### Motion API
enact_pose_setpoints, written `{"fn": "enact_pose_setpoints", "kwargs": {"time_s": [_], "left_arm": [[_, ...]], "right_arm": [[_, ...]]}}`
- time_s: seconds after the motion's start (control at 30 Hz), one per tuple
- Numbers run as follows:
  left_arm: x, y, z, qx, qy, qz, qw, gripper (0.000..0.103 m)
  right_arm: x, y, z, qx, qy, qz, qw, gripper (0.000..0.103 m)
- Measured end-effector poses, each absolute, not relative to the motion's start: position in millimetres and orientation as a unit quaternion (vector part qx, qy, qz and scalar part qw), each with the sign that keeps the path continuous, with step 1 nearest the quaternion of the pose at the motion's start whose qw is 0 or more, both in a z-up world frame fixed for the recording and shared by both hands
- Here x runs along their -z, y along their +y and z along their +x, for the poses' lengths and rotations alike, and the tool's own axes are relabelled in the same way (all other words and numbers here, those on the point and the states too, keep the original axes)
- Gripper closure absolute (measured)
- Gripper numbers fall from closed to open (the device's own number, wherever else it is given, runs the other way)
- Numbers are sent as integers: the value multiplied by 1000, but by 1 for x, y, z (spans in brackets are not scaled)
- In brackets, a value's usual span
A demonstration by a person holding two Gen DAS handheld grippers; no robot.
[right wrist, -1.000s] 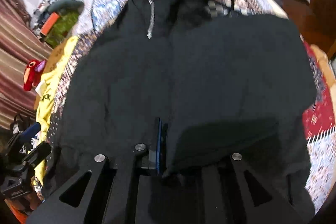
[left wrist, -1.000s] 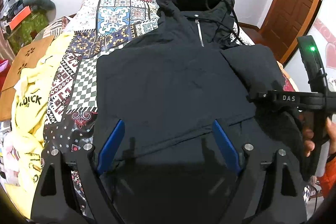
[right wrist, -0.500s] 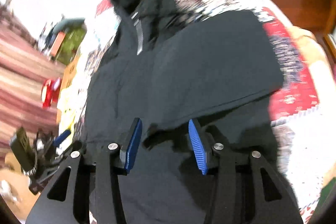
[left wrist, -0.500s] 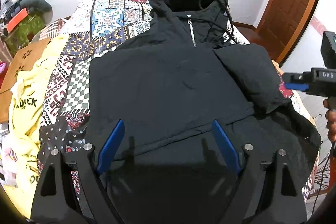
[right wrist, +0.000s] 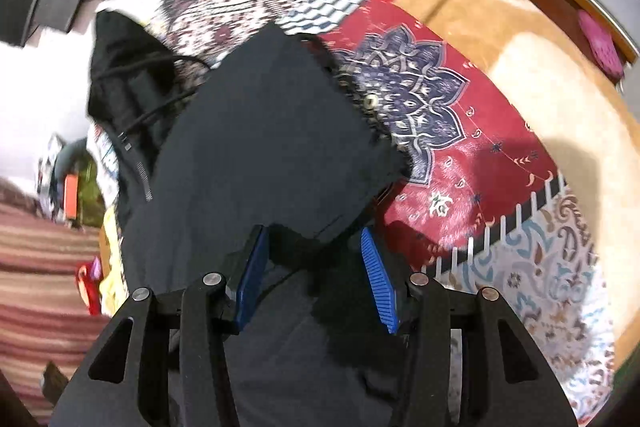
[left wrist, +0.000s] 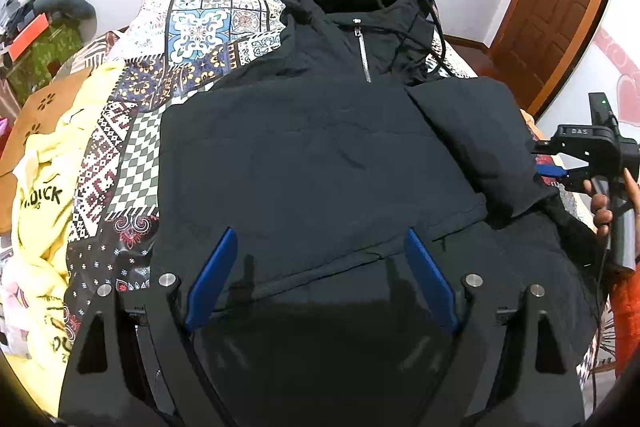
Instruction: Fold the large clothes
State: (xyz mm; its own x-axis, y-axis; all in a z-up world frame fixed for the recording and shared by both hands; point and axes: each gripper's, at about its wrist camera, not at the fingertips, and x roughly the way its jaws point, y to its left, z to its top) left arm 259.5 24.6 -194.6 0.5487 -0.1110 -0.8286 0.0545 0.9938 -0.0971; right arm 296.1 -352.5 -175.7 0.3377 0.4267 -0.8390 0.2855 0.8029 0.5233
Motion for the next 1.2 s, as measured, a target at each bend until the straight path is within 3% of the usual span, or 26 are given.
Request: {"fn": "enact_pose_setpoints", "kwargs": {"time_s": [0.13,0.23,0.37,0.83,1.03,1.2], "left_arm": [[198,27,262,44,476,-32,878,18],[199,31,262,41,476,-36,878,18],[196,35,259,34,469,-32,882,18],[170,65,238,23,430,-47,902,18],[161,92,224,3,414,-62,908,18],[163,115,213,-12,416,-78,906,18]], "right_arm": [[175,-358,300,-22,550,316,773,59],[168,-358,305,-6,531,292,796,81],[147,-353,304,-19,505,260,823,93],[36,-244,291,-177,412,157,880,96],[19,-165,283,-258,403,126,869,97],[39,-91,275,-325,438,85,834,97]]}}
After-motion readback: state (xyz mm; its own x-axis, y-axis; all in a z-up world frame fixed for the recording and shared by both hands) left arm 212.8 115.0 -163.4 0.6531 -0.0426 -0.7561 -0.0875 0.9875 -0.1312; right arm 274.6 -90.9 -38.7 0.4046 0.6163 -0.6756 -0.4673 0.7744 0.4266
